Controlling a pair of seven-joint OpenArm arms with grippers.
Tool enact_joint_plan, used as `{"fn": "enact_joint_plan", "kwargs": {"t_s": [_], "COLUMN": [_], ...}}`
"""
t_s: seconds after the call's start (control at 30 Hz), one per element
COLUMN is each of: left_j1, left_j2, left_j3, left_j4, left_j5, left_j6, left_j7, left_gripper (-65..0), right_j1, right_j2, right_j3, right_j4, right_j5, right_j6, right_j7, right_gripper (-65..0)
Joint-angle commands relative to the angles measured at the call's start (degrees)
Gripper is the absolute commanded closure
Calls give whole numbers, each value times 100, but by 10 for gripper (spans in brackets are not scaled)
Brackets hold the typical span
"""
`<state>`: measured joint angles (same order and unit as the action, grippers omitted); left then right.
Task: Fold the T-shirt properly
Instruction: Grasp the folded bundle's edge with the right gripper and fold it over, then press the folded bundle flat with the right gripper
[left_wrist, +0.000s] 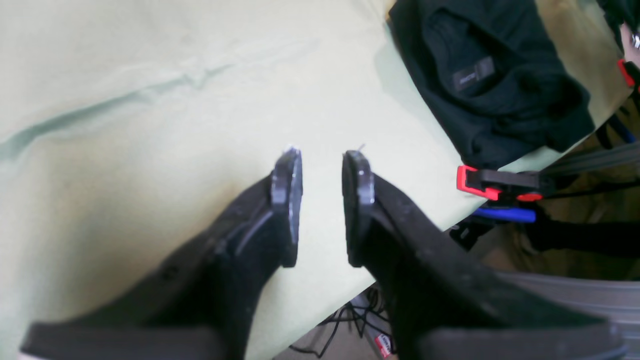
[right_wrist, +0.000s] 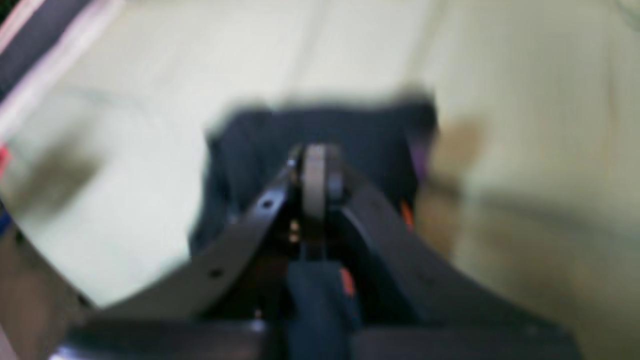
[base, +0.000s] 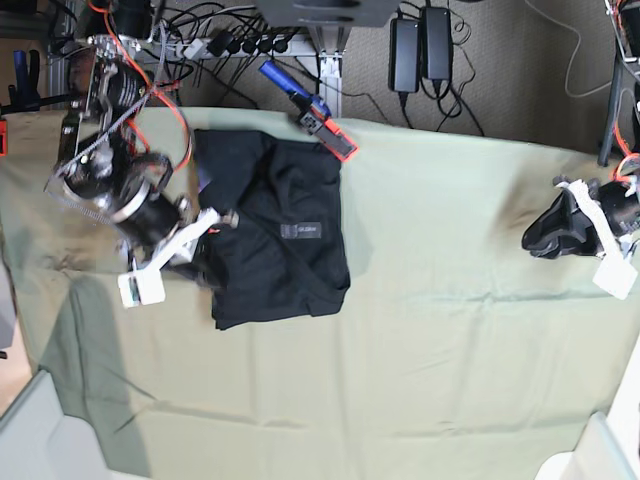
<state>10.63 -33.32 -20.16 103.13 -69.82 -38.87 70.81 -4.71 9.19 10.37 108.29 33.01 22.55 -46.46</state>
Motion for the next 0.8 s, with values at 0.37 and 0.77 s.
{"fn": "enact_joint_plan", "kwargs": {"t_s": [0.37, 0.77], "left_j1": [-61, -61], "left_j2": [-109, -111], "left_j3": [-44, -44], "left_j4": [96, 98], "left_j5": [-238, -267], "left_j6": [-113, -113], "left_j7": [-90, -90], "left_gripper": [-143, -78], "right_j1": [-645, -214], "right_j2": [37, -737], "right_j3": [-1152, -2133], "right_j4": [87, 120], "right_j5": [334, 365], "right_j6": [483, 483], "right_j7": [175, 468], "right_gripper": [0, 0]}}
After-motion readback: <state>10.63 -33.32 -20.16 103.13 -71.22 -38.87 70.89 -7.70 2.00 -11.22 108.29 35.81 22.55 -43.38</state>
